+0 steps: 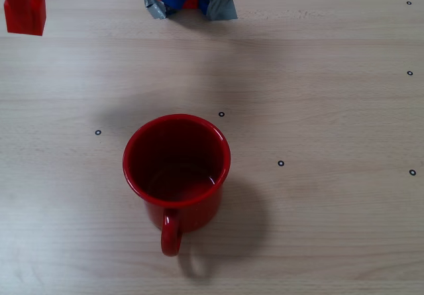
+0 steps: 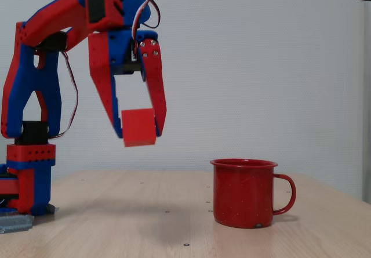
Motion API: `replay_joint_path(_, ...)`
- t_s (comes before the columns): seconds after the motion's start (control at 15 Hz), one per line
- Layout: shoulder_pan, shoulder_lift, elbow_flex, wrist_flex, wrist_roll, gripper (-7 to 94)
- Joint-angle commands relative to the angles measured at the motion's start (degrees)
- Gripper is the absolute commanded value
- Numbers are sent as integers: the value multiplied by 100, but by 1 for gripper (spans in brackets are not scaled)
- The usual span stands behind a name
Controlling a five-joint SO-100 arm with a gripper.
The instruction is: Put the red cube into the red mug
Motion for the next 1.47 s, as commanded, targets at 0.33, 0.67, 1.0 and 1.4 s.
replay_joint_path(0.33,-642,1072,-290,360,1995,0)
replay_joint_path(0.67,-1600,1397,18,79,3647,0)
replay_joint_path(1.0,-2689,1521,44,185,4175,0)
replay_joint_path(1.4,-3349,817,-492,211,4605,0)
